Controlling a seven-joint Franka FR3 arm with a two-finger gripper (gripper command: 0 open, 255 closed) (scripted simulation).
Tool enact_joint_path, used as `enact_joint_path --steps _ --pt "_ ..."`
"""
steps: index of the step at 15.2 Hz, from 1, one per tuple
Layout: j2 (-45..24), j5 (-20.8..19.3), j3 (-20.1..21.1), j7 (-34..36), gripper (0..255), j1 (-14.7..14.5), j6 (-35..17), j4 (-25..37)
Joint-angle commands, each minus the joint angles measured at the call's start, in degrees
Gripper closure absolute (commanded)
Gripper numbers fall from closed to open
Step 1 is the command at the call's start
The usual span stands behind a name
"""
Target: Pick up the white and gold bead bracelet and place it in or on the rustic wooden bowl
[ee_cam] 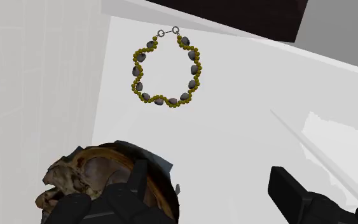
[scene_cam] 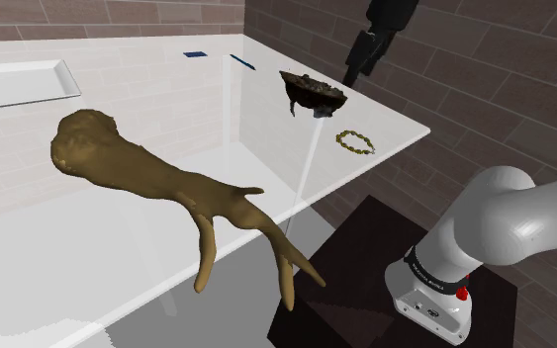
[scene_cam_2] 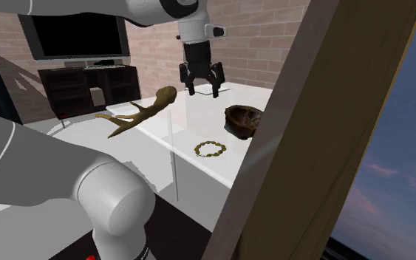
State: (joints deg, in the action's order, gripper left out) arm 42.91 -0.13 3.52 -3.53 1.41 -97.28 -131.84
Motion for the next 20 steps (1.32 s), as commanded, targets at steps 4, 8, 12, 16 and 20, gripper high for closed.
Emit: enact_joint_path --steps 4,8,12,16,20 --pt "0.3 -0.9 -2.6 -2.9 0 0.6 -1.5 -4.1" --pt "0.0 -2.6 -6.2 -6.9 0 1.8 -3.6 -9.0" --pt "-1.1 -4.6 -9.8 -10.8 0 3.3 -5.9 -13.3" --pt "-1.6 -5.2 -10.7 -11.5 0 3.7 -8.7 -16.3" --pt "-2.0 -5.5 -10.9 -11.4 0 3.8 -12.0 -19.1"
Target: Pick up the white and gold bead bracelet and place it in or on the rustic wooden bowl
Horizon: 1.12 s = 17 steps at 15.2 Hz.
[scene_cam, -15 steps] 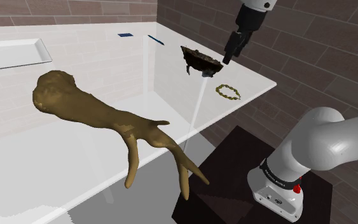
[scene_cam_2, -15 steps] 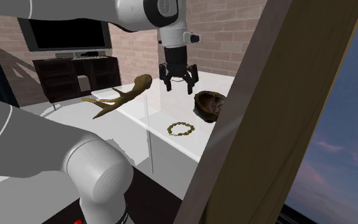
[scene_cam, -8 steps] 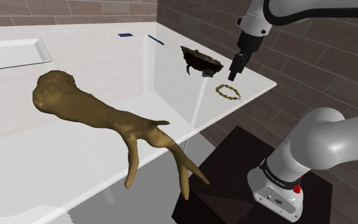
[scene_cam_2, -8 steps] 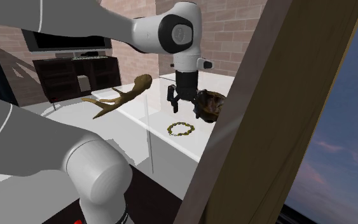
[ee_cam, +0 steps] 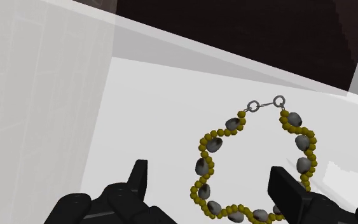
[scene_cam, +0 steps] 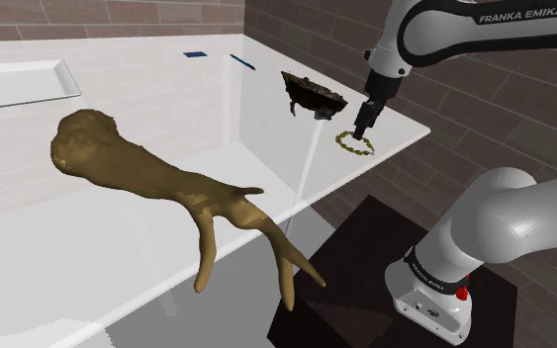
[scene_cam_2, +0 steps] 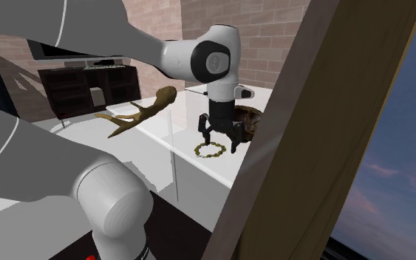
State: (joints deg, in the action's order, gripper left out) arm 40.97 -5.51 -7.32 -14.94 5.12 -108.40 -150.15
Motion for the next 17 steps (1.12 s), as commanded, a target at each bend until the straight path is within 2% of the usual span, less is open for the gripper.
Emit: enact_joint_path --steps 1,8,9,17 --pt "-0.2 -0.1 -0.1 0.0 0 0.1 -1.4 -1.2" --pt "-0.2 -0.1 -0.1 0.0 0 0.1 -1.3 -1.1" --pt "-0.2 -0.1 -0.1 0.0 255 0.1 -1.3 -1.1" --pt "-0.2 -0.1 -0.1 0.0 255 0.0 -1.4 -1.1"
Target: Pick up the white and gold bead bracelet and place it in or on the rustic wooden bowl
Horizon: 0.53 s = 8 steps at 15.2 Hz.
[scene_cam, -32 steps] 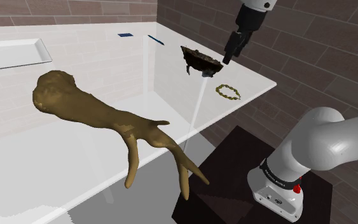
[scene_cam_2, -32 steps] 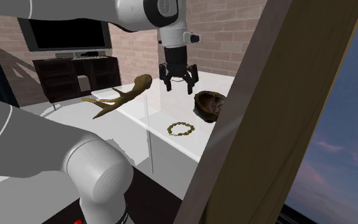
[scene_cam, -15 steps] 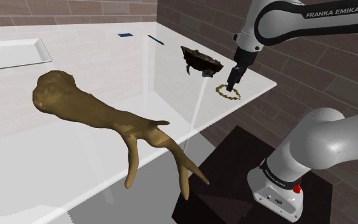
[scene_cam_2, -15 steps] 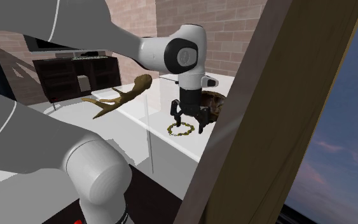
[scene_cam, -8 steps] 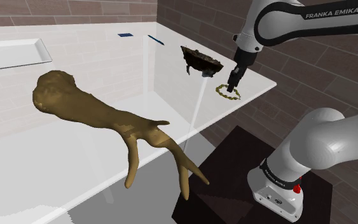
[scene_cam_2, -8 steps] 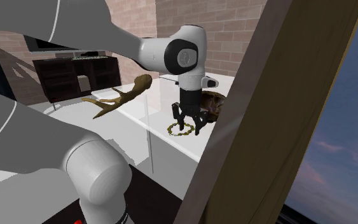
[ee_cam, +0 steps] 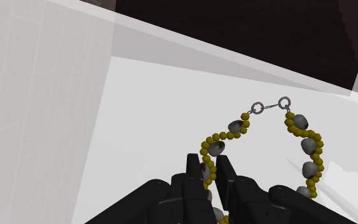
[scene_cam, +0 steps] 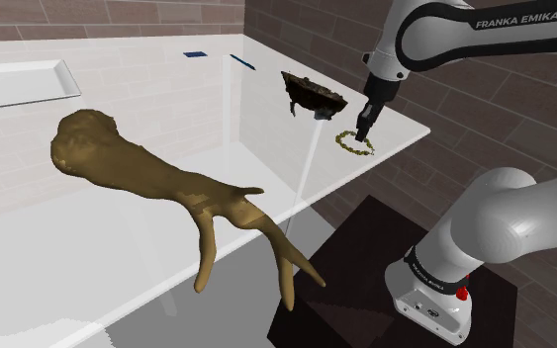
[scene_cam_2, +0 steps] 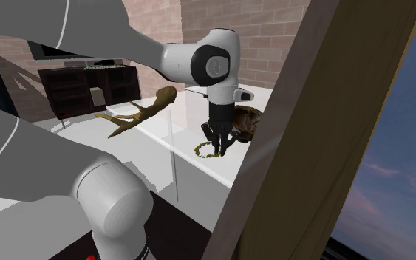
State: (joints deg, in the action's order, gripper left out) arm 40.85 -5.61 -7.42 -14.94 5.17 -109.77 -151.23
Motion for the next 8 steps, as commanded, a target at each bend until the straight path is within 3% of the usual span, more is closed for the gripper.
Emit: enact_joint_path --steps 1,8 --pt "-0.1 0.0 0.0 0.0 255 0.0 0.0 -0.1" --pt "0.7 0.4 0.4 -0.1 255 -0.1 5.7 4.8"
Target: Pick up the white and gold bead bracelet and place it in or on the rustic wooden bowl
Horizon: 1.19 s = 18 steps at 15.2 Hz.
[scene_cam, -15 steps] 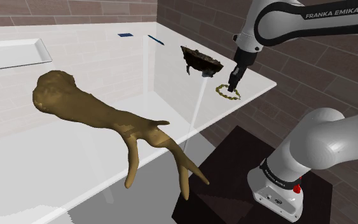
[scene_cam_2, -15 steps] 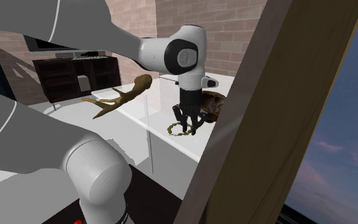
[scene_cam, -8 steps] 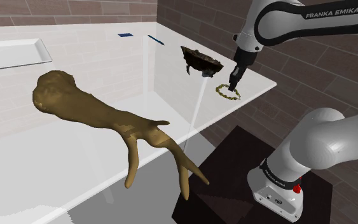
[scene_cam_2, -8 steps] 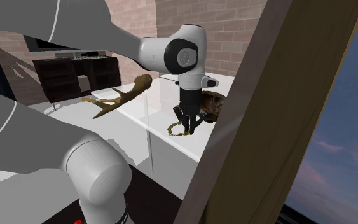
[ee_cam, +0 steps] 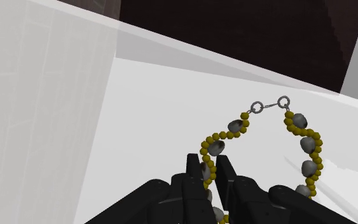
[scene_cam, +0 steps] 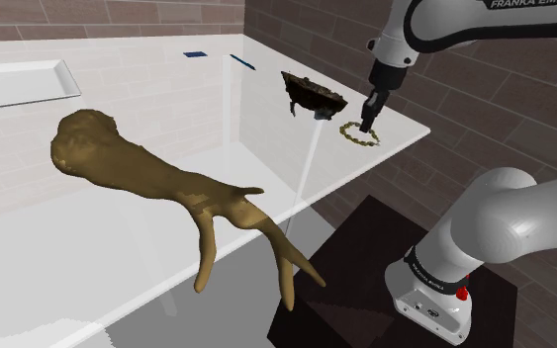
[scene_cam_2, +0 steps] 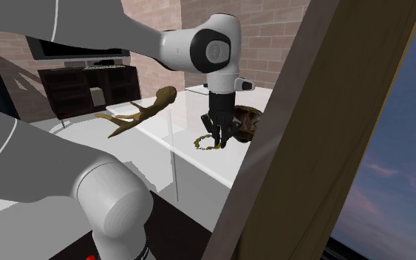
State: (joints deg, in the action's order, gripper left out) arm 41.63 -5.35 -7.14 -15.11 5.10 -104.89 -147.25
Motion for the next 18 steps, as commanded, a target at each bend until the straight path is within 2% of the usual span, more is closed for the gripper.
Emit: enact_joint_path --steps 1,18 --pt "0.0 0.2 0.2 0.0 255 -0.1 1.6 1.6" --pt "-1.2 0.9 1.0 -0.3 255 -0.5 14.3 15.5"
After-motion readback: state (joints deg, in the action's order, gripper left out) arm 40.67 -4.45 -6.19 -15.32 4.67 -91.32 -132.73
